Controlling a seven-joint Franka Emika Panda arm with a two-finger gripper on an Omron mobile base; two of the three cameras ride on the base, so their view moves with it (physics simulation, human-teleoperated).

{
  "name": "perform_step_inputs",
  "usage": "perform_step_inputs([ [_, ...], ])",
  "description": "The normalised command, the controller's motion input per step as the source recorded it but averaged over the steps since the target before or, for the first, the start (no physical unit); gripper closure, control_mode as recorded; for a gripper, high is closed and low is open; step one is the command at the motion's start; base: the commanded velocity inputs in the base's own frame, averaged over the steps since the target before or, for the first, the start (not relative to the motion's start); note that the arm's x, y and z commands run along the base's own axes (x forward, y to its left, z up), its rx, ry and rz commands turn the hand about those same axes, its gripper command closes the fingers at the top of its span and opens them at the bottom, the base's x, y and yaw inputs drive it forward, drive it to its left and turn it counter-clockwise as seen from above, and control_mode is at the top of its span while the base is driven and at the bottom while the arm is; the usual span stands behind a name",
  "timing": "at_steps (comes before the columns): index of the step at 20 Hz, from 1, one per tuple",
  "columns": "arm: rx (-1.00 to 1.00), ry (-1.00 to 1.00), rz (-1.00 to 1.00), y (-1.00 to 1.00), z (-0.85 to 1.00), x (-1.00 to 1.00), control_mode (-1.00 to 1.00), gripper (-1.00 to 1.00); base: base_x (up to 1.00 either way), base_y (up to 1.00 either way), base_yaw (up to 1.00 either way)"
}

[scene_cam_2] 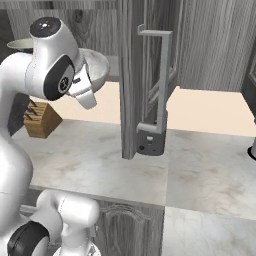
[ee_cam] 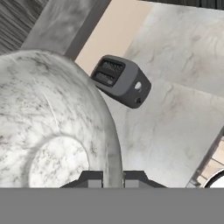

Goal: Open the cabinet. Pick the bowls from the counter and place them in the cabinet. Then close the cabinet.

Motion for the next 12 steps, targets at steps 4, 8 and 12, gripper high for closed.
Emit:
perform_step_inputs([
  [4,0.00,0.00,0.00,0.00,0.26,0.28,-1.00,1.00,0.00,0.00,0.00],
  [8,0.00,0.00,0.00,0.00,0.16,0.38,-1.00,1.00,0.00,0.00,0.00],
  [12,0.00,0.00,0.00,0.00,0.09,0.38,-1.00,1.00,0.00,0.00,0.00],
])
